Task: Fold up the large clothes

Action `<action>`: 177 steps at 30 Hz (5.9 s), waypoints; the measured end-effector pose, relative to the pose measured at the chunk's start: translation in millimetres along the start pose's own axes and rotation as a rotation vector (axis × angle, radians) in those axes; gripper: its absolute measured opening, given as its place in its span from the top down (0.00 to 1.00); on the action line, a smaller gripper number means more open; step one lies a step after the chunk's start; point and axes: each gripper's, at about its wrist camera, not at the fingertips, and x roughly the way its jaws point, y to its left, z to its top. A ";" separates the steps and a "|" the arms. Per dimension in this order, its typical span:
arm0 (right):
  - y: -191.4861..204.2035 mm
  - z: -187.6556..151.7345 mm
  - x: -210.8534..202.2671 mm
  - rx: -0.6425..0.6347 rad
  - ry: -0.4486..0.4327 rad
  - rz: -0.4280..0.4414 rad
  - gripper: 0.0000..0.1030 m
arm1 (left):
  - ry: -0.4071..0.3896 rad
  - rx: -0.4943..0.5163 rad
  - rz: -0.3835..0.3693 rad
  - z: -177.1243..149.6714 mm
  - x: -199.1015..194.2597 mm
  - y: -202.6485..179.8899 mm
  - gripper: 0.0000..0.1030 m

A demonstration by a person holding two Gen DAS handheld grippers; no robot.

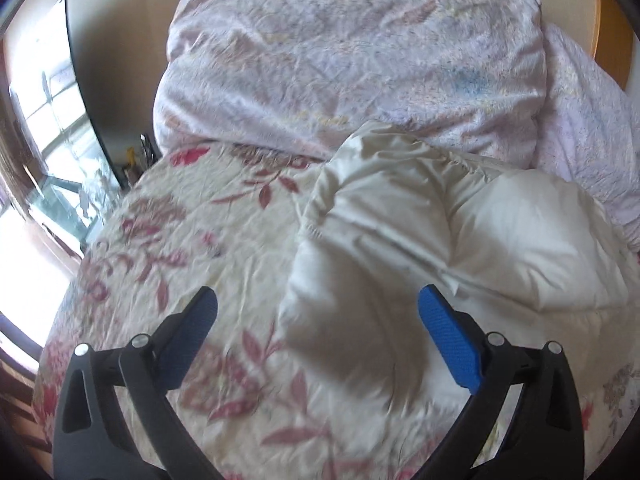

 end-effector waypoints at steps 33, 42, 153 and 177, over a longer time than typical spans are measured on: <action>-39.3 -54.0 17.6 0.419 0.078 0.558 0.78 | 0.067 -0.520 -0.444 -39.0 18.4 41.2 0.79; -49.8 -119.3 -15.9 0.338 0.168 0.623 0.78 | 0.078 -0.499 -0.476 -98.9 -37.6 100.1 0.79; 71.8 -226.2 -84.0 -0.449 -0.269 0.140 0.65 | -0.038 0.137 -1.025 -90.5 -159.4 -238.4 0.72; 34.8 -236.0 -85.8 -0.423 -0.308 0.085 0.65 | 0.198 0.247 -1.064 -124.8 -138.6 -304.3 0.40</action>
